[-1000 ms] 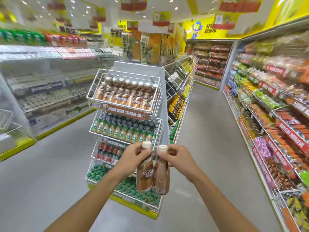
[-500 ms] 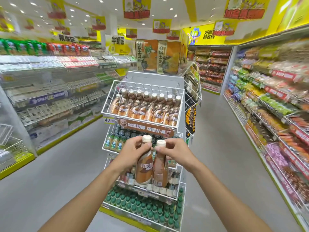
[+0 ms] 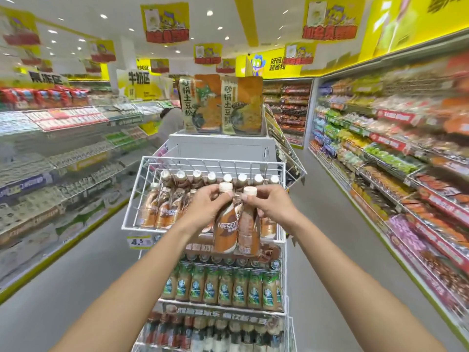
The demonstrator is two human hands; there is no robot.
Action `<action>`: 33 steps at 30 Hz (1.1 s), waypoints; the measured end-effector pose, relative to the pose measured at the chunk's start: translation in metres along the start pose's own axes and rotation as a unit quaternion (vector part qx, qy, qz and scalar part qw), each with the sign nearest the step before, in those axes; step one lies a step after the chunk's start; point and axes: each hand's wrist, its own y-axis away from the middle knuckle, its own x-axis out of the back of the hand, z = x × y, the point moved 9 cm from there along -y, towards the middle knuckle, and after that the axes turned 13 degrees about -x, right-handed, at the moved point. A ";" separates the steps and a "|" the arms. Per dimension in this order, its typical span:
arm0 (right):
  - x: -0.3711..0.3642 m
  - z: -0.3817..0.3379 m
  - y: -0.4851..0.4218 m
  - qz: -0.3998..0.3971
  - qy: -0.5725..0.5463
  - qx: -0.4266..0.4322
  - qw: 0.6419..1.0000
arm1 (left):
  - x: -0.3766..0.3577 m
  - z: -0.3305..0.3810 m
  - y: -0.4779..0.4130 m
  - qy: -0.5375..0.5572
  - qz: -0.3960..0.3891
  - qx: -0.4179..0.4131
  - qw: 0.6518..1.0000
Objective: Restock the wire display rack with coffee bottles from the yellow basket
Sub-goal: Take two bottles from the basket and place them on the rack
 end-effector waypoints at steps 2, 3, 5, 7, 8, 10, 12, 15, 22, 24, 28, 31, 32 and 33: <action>0.005 0.002 -0.023 0.023 0.017 -0.016 0.999 | 0.001 -0.017 -0.026 0.007 -0.012 0.008 1.000; 0.009 0.003 -0.034 0.039 0.029 -0.025 0.998 | 0.000 -0.026 -0.038 0.013 -0.014 0.014 1.000; 0.017 0.007 -0.050 0.075 0.039 -0.045 0.995 | -0.001 -0.043 -0.057 0.020 -0.020 0.023 0.999; 0.025 0.012 -0.066 0.124 0.037 -0.062 0.990 | -0.006 -0.064 -0.082 0.026 -0.042 0.023 0.999; 0.027 0.017 -0.067 0.133 0.047 -0.068 0.988 | -0.010 -0.071 -0.082 0.023 -0.048 0.032 0.998; 0.029 0.029 -0.073 0.149 0.070 -0.082 0.983 | -0.019 -0.087 -0.086 0.027 -0.067 0.046 0.996; 0.032 0.044 -0.081 0.185 0.094 -0.110 0.972 | -0.029 -0.106 -0.092 0.046 -0.086 0.052 0.994; 0.042 0.059 -0.089 0.227 0.123 -0.143 0.956 | -0.044 -0.129 -0.101 0.059 -0.096 0.064 0.992; 0.038 0.071 -0.114 0.226 0.245 -0.178 0.926 | -0.058 -0.182 -0.117 0.039 -0.121 0.097 0.987; 0.037 0.074 -0.116 0.241 0.290 -0.193 0.906 | -0.063 -0.195 -0.119 0.054 -0.141 0.113 0.982; 0.033 0.076 -0.122 0.246 0.317 -0.217 0.890 | -0.068 -0.198 -0.120 0.050 -0.155 0.129 0.978; 0.034 0.082 -0.129 0.200 0.294 -0.244 0.902 | -0.069 -0.199 -0.122 0.037 -0.146 0.141 0.978; 0.035 0.085 -0.132 0.174 0.290 -0.255 0.906 | -0.070 -0.197 -0.123 0.029 -0.144 0.146 0.978; 0.034 0.088 -0.135 0.150 0.295 -0.266 0.905 | -0.069 -0.196 -0.124 0.010 -0.138 0.153 0.978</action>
